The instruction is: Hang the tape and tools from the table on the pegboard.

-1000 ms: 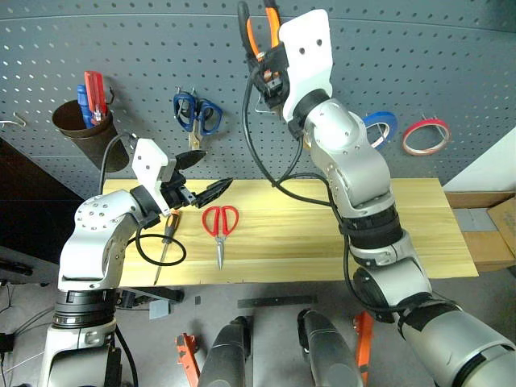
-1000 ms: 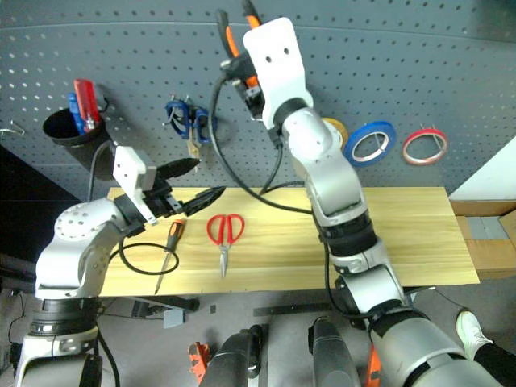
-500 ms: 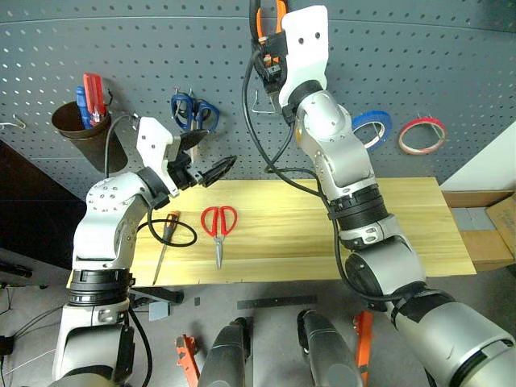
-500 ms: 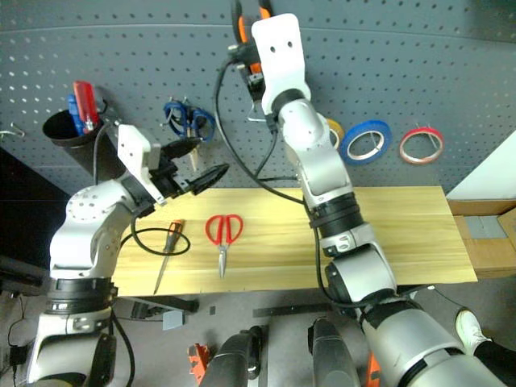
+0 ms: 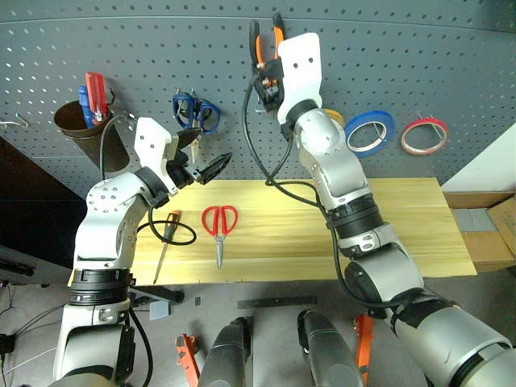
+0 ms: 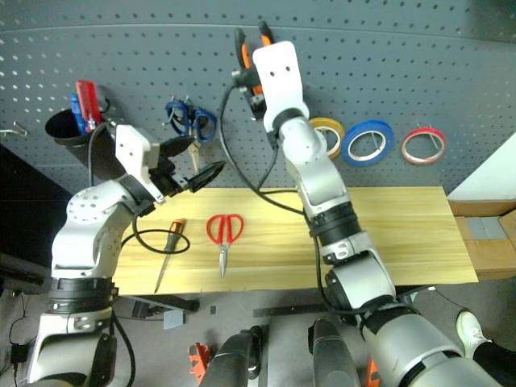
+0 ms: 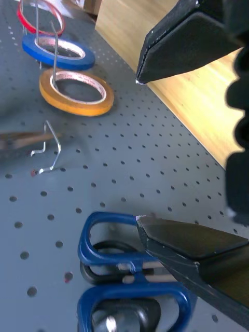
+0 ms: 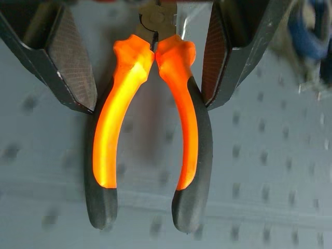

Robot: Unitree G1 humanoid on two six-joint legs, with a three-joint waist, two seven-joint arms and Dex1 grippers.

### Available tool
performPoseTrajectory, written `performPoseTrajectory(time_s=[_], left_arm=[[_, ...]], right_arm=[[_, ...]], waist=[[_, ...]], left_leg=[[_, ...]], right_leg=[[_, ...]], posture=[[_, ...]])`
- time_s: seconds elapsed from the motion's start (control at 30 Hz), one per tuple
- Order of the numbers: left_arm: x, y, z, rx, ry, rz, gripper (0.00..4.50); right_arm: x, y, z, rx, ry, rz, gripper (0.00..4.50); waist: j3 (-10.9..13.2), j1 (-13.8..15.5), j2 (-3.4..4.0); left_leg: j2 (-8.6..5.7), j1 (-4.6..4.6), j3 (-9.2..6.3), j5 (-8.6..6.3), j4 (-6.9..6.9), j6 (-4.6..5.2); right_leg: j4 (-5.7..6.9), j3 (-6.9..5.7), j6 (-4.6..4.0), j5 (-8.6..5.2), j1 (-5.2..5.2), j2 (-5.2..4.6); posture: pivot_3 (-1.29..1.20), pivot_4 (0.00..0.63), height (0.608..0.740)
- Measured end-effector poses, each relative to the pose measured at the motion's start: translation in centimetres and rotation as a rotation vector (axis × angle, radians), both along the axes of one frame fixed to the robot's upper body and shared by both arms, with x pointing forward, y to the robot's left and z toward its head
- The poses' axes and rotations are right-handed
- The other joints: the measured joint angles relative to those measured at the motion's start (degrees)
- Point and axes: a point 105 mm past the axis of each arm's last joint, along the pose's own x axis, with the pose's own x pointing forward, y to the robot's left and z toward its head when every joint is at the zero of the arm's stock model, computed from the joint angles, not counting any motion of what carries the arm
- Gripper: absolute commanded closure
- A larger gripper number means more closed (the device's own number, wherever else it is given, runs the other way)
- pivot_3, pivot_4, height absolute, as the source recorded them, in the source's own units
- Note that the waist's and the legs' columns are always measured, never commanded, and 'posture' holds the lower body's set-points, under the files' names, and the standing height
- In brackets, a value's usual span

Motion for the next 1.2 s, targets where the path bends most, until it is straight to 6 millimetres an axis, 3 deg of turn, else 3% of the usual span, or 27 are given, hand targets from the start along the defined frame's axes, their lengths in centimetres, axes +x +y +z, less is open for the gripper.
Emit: performPoseTrajectory(time_s=[0.33, 0.37, 0.43, 0.5, 0.7, 0.87, 1.07, 1.2], left_arm=[[0.8, -0.1, -0.1, 0.021, -0.030, 0.038, 0.12], [0.9, -0.1, -0.1, 0.021, -0.033, 0.046, 0.12], [1.1, 0.0, -0.3, 0.017, -0.030, 0.058, 0.12], [1.3, -0.1, -0.5, 0.008, -0.025, 0.065, 0.12], [1.5, -0.4, -1.3, 0.002, -0.005, 0.094, 0.12], [1.1, -0.3, -4.2, 0.019, 0.112, 0.139, 0.12], [-0.5, 1.2, -12.1, 0.047, 0.473, 0.297, 0.06], [-1.0, 1.9, -14.8, 0.107, 0.596, 0.423, 0.06]], right_arm=[[0.1, 0.4, -1.8, -0.075, 0.030, -0.011, 1.94], [0.1, 0.5, -2.1, -0.084, 0.039, -0.009, 1.38], [0.1, 0.5, -2.2, -0.101, 0.042, -0.010, 0.94], [0.2, 0.6, -2.8, -0.126, 0.061, -0.012, 0.21], [-0.1, 0.5, -5.4, -0.240, 0.151, 0.013, 0.07], [-1.3, -0.1, -7.7, -0.328, 0.257, 0.084, 0.07], [-5.4, 0.1, -11.1, -0.348, 0.490, 0.332, 0.02], [-7.5, 0.2, -12.2, -0.346, 0.561, 0.401, 0.02]], waist=[[0.00, -0.04, 0.00], [0.00, -0.04, 0.00], [-0.02, -0.05, 0.00], [-0.04, -0.05, 0.00], [-0.07, -0.07, -0.01], [-0.08, -0.14, 0.00], [-0.12, -0.21, -0.01], [-0.14, 0.00, -0.03]], left_leg=[[0.01, 0.00, 0.02, 0.00, -0.02, 0.00], [0.01, 0.00, 0.02, 0.00, -0.01, 0.00], [0.01, 0.00, 0.03, 0.00, -0.01, 0.00], [0.01, 0.00, 0.03, 0.00, -0.01, 0.00], [0.01, 0.00, 0.04, 0.00, 0.00, 0.00], [0.02, 0.00, 0.04, -0.01, 0.00, 0.01], [0.00, 0.00, -0.03, -0.01, 0.06, 0.02], [-0.01, 0.03, -0.11, 0.02, 0.10, 0.04]], right_leg=[[0.00, 0.00, 0.00, 0.00, -0.02, 0.00], [-0.01, 0.00, 0.00, 0.00, -0.02, 0.00], [0.00, 0.01, 0.00, 0.00, -0.02, 0.00], [0.00, 0.00, 0.00, 0.00, -0.02, 0.00], [0.00, 0.01, 0.00, 0.00, -0.02, 0.00], [0.03, 0.01, 0.00, 0.00, -0.02, 0.00], [0.05, -0.01, 0.00, 0.00, 0.00, 0.00], [0.10, -0.08, 0.00, 0.00, 0.08, 0.00]], posture=[[-0.03, 0.203, 0.740], [-0.03, 0.203, 0.740], [-0.03, 0.203, 0.740], [-0.04, 0.204, 0.740], [-0.04, 0.207, 0.740], [-0.04, 0.215, 0.740], [-0.05, 0.226, 0.740], [-0.04, 0.231, 0.740]])
